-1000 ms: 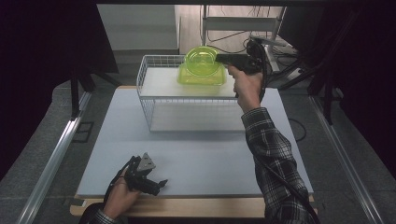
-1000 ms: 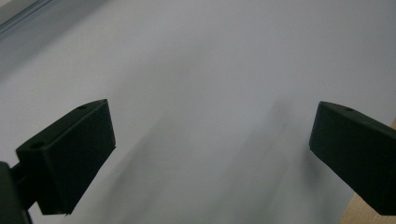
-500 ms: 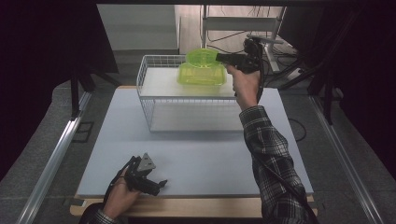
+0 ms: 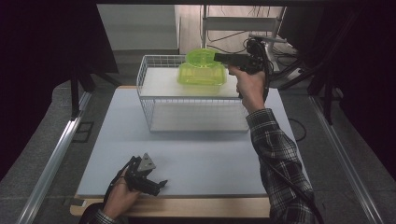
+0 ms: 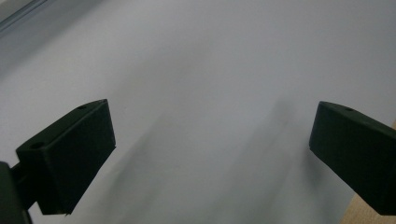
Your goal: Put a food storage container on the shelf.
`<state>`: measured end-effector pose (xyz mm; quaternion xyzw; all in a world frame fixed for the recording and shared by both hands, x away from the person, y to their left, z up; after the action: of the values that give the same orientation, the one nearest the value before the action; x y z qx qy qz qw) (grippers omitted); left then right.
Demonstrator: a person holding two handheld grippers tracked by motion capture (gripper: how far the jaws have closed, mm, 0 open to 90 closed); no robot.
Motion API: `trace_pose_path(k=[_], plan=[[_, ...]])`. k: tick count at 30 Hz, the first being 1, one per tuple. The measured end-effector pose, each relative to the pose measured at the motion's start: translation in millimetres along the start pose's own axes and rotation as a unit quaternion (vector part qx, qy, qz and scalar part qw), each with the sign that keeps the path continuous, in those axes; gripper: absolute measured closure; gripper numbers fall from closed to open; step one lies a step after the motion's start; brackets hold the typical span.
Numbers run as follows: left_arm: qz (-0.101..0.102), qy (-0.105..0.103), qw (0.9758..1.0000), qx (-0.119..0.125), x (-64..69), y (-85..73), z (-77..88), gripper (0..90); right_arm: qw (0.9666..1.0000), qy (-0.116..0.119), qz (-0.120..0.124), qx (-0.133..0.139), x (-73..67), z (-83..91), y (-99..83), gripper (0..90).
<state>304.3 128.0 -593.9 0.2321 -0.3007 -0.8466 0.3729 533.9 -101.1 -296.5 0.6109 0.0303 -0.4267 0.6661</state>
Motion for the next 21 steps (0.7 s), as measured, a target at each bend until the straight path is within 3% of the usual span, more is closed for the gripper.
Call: trace_pose_path(k=[11, 21], plan=[[-0.003, 0.001, 1.0, -0.001, 0.6, -0.4, -0.3, 0.2, 0.999, 0.017, 0.02, -0.035, -5.7, 7.5, -21.1, 38.6], [-0.003, 0.001, 1.0, -0.003, 0.3, -0.9, -0.3, 0.1, 0.9965, 0.008, 0.057, -0.061, -6.7, 14.8, -38.0, 31.1]])
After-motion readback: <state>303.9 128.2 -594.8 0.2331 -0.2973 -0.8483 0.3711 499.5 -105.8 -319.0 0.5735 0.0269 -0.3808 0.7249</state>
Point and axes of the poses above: each handheld gripper's, and its own axes: z roughly backward along the jaws, y roughly out of its top, x roughly to its right, the point moved 8 cm from there along -z, roughly forward along the jaws, and after that the axes turned 10 degrees about y, right-handed, at the moved point
